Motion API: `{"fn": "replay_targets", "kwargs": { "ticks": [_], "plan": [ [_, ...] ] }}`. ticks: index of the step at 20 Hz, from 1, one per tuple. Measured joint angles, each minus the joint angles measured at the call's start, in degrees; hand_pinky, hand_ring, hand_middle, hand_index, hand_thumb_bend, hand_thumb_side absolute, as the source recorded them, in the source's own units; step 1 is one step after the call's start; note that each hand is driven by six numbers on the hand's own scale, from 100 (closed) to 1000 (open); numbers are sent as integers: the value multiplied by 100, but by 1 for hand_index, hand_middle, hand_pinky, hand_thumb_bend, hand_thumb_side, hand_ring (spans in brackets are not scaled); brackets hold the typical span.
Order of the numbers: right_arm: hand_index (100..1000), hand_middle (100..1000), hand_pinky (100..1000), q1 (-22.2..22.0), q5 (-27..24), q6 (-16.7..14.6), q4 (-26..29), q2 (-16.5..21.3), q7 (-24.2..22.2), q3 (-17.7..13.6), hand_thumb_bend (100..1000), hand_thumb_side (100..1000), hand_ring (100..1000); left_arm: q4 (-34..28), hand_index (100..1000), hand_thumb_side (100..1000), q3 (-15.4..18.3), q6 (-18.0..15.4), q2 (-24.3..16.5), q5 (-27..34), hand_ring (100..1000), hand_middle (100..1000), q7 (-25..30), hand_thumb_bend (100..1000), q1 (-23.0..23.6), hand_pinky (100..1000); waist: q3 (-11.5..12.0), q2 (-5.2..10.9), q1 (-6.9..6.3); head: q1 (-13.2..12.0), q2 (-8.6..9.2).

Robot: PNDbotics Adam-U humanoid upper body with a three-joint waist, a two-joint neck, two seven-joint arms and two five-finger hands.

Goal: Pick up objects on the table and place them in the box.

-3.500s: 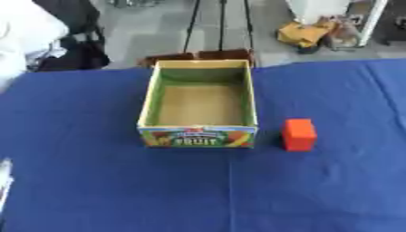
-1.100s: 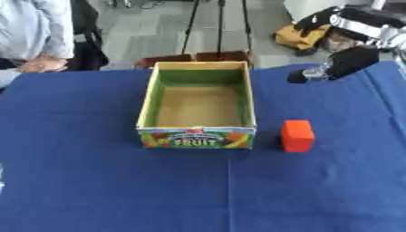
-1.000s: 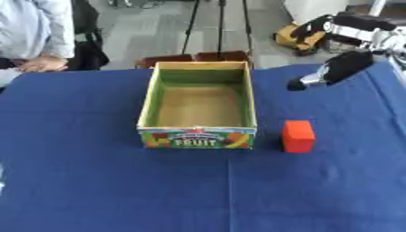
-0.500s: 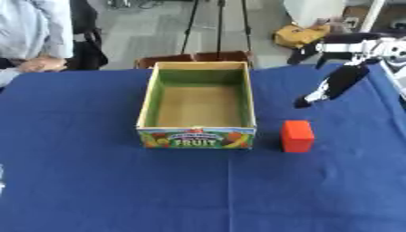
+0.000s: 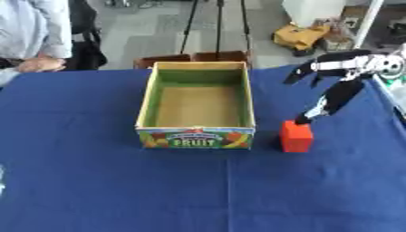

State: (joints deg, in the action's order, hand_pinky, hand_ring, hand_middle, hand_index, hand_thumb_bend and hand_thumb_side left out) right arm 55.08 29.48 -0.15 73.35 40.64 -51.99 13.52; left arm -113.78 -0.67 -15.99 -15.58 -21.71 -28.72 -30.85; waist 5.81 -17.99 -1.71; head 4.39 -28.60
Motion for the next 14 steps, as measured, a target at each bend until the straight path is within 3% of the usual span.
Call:
{"fn": "replay_targets", "kwargs": {
  "ticks": [8, 14],
  "plan": [
    [1000, 910, 831, -317, -76, 14, 81, 98, -4, 212, 582, 332, 993, 0, 937, 957, -1, 8, 0, 0, 876, 848, 4, 100, 0, 765, 11, 0, 0, -1, 23],
    [1000, 914, 836, -336, 155, 38, 8, 91, -5, 287, 565, 344, 1000, 0, 935, 956, -2, 23, 0, 3, 876, 847, 5, 100, 0, 764, 16, 0, 0, 4, 41]
  ]
}}
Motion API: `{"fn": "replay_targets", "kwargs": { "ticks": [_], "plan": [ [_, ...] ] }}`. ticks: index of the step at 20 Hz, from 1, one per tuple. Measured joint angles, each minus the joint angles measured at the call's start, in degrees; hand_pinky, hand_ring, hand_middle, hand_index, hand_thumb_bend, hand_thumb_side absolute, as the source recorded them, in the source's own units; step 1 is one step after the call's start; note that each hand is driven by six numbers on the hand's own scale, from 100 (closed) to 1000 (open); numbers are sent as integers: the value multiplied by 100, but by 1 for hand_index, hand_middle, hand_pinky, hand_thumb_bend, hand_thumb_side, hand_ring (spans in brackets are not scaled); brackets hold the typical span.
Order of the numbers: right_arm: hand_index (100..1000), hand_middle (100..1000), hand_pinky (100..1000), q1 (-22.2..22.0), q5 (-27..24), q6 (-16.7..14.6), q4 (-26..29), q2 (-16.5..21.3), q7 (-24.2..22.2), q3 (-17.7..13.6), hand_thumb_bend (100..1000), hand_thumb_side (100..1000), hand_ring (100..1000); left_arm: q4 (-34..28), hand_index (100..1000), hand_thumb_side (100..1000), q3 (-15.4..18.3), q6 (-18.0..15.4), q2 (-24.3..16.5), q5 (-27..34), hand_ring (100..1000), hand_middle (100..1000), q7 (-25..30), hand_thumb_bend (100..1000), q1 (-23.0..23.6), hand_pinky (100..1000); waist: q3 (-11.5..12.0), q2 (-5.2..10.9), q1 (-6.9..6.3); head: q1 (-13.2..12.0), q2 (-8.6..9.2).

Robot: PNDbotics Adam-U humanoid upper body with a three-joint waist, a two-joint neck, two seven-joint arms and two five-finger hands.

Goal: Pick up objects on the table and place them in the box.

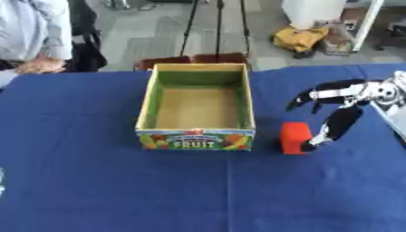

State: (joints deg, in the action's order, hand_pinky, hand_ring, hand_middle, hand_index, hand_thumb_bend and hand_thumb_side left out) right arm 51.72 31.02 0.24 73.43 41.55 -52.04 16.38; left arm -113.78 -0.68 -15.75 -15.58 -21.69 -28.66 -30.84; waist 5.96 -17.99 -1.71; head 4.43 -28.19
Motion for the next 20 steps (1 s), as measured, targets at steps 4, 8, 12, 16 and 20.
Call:
{"fn": "replay_targets", "kwargs": {
  "ticks": [4, 8, 12, 16, 20],
  "plan": [
    [1000, 903, 822, 2, 251, 65, -93, -58, -1, 3, 556, 358, 990, 0, 935, 954, -1, 8, 0, 2, 876, 847, -6, 100, -1, 763, 11, 0, 0, 4, 2],
    [984, 878, 797, 14, 442, 143, -160, -113, 1, 7, 543, 337, 965, 0, 933, 953, -1, 16, 0, 2, 876, 847, -11, 100, -1, 762, 19, 0, 0, 25, 2],
    [968, 851, 777, 20, 622, 190, -226, -151, 3, 26, 538, 326, 941, 0, 931, 952, -2, 17, 0, 3, 876, 846, -11, 100, -3, 761, 27, -1, 0, 50, 3],
    [949, 827, 752, 21, 677, 223, -303, -185, -2, 25, 506, 308, 921, 0, 931, 951, -6, 19, 0, 5, 876, 846, -12, 100, -4, 761, 36, -6, 0, 56, 3],
    [924, 804, 726, 21, 707, 263, -334, -206, 0, 24, 472, 328, 896, 0, 931, 952, -11, 21, 0, 8, 876, 846, -13, 100, -6, 760, 41, -6, 0, 58, 4]
  ]
}}
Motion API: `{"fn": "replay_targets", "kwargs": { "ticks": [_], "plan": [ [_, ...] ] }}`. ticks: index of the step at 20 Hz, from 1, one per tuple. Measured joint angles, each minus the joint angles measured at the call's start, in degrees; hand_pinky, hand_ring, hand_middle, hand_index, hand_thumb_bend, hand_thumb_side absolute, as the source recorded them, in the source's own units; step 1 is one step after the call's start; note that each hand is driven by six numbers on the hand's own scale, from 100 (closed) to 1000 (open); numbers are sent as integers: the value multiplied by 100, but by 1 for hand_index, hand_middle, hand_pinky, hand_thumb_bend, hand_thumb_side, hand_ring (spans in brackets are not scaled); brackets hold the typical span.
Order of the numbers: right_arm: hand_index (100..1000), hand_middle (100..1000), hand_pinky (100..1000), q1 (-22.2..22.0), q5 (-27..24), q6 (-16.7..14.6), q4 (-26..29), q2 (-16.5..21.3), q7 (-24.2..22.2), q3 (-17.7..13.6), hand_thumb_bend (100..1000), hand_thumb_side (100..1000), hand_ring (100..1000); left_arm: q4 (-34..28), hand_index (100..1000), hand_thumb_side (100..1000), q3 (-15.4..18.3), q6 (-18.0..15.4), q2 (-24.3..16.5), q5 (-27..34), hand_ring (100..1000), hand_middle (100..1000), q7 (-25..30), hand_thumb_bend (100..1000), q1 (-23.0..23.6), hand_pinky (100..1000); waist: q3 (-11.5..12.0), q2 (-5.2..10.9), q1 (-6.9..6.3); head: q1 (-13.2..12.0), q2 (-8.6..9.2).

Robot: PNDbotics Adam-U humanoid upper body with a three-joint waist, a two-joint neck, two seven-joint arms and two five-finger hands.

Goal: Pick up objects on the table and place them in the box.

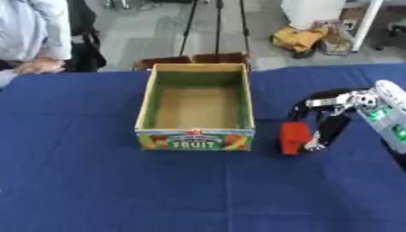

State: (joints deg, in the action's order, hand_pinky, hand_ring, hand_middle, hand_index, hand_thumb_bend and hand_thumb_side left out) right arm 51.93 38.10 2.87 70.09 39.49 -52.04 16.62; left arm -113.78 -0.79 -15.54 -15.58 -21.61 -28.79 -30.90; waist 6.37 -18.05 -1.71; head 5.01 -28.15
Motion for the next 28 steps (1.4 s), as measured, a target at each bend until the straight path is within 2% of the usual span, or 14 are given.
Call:
{"fn": "replay_targets", "kwargs": {
  "ticks": [5, 12, 18, 22, 24, 25, 28],
  "plan": [
    [891, 782, 702, 1, 34, 62, -34, -45, 43, -2, 442, 346, 873, 0, 931, 956, -1, 6, 0, 10, 876, 846, 0, 100, -6, 759, 7, -1, 0, 0, 2],
    [856, 768, 680, 1, 202, 97, -261, -109, 194, 0, 435, 321, 832, 0, 931, 954, -1, 32, 0, 11, 876, 846, -6, 100, -6, 759, 33, -1, 0, 1, 7],
    [798, 708, 621, 7, 260, 29, -433, -159, 263, 0, 420, 302, 774, 0, 931, 954, -1, 46, 0, 13, 876, 846, -5, 100, -6, 758, 33, -1, 0, 3, 19],
    [720, 606, 524, 42, 293, 7, -511, -196, 347, -3, 359, 303, 700, 0, 931, 953, -1, 49, 0, 16, 876, 846, -5, 100, -6, 757, 34, -1, 0, 3, 19],
    [675, 558, 477, 44, 298, 26, -527, -202, 444, -5, 292, 320, 649, 0, 931, 953, -1, 53, 0, 16, 876, 846, -8, 100, -6, 757, 34, -1, 0, 3, 19],
    [660, 548, 459, 44, 297, 42, -528, -204, 507, -8, 292, 320, 630, 0, 931, 953, -1, 56, 0, 16, 876, 846, -11, 100, -6, 757, 34, -1, 0, 3, 19],
    [625, 511, 426, 45, 257, 122, -499, -209, 727, -42, 201, 350, 601, 0, 932, 953, -1, 61, 0, 16, 876, 846, -14, 100, -6, 757, 26, -1, 0, 3, 19]
  ]
}}
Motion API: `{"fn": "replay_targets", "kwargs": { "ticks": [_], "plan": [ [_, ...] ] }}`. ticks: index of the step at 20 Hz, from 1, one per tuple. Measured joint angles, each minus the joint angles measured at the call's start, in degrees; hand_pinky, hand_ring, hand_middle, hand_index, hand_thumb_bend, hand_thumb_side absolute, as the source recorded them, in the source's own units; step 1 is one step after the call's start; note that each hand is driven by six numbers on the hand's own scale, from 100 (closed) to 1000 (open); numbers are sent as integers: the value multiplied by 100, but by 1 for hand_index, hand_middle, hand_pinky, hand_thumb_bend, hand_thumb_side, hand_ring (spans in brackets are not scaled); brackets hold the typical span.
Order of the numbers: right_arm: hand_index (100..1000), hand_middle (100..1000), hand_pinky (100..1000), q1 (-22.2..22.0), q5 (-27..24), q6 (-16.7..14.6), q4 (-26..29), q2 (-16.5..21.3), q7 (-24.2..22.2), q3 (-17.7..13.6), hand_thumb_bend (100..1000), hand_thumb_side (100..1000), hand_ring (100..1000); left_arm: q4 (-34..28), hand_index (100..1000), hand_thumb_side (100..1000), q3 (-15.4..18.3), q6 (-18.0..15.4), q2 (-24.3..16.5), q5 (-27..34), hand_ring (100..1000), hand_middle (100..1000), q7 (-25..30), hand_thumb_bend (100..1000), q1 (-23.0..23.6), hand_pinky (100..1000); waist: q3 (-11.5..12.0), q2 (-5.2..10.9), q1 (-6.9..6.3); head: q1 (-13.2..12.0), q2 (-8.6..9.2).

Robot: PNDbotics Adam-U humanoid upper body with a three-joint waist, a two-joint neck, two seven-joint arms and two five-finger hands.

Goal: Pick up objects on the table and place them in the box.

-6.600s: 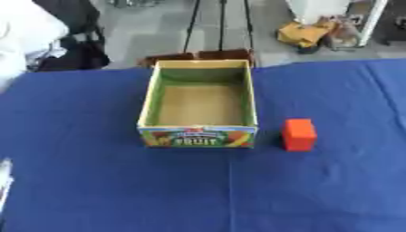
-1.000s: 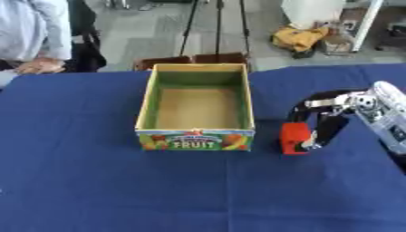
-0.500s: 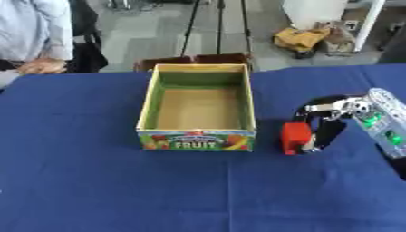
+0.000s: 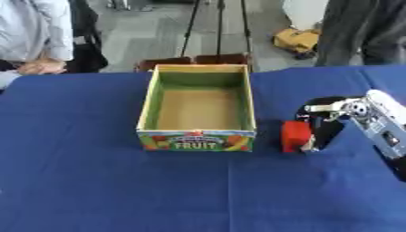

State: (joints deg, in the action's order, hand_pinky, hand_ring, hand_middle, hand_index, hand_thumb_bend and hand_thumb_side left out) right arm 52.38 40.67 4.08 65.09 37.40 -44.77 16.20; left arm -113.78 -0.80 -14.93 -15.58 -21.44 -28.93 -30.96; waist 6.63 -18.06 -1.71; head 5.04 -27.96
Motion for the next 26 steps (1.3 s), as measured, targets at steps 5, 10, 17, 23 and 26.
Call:
{"fn": "replay_targets", "kwargs": {
  "ticks": [5, 10, 17, 23, 26],
  "plan": [
    [583, 479, 405, 13, -116, 175, 215, 5, 282, -56, 100, 385, 586, 0, 932, 951, 0, 4, 0, 0, 876, 846, 0, 100, 0, 758, -21, 0, 0, -1, 0],
    [568, 456, 394, 174, -239, 349, 536, 37, 493, -175, 100, 414, 571, 0, 932, 948, 0, 19, 0, 0, 875, 847, 1, 100, 0, 758, -31, 0, 0, -1, 0],
    [539, 435, 383, 710, -357, 535, 1032, -30, 734, -341, 100, 439, 557, 0, 932, 948, -1, 27, 0, 0, 875, 847, 4, 100, 1, 758, -30, 3, 0, 1, 0],
    [534, 430, 380, 1256, -205, 586, 1103, -485, 872, -329, 100, 459, 554, 0, 932, 948, -3, 28, 0, 0, 875, 847, 15, 100, 0, 759, 68, 6, 28, 49, 1],
    [533, 430, 379, 1491, 7, 589, 980, -799, 969, -310, 100, 463, 554, 0, 932, 947, -5, 15, 0, 0, 874, 847, 27, 100, -7, 759, 142, 6, 51, 88, 21]
  ]
}}
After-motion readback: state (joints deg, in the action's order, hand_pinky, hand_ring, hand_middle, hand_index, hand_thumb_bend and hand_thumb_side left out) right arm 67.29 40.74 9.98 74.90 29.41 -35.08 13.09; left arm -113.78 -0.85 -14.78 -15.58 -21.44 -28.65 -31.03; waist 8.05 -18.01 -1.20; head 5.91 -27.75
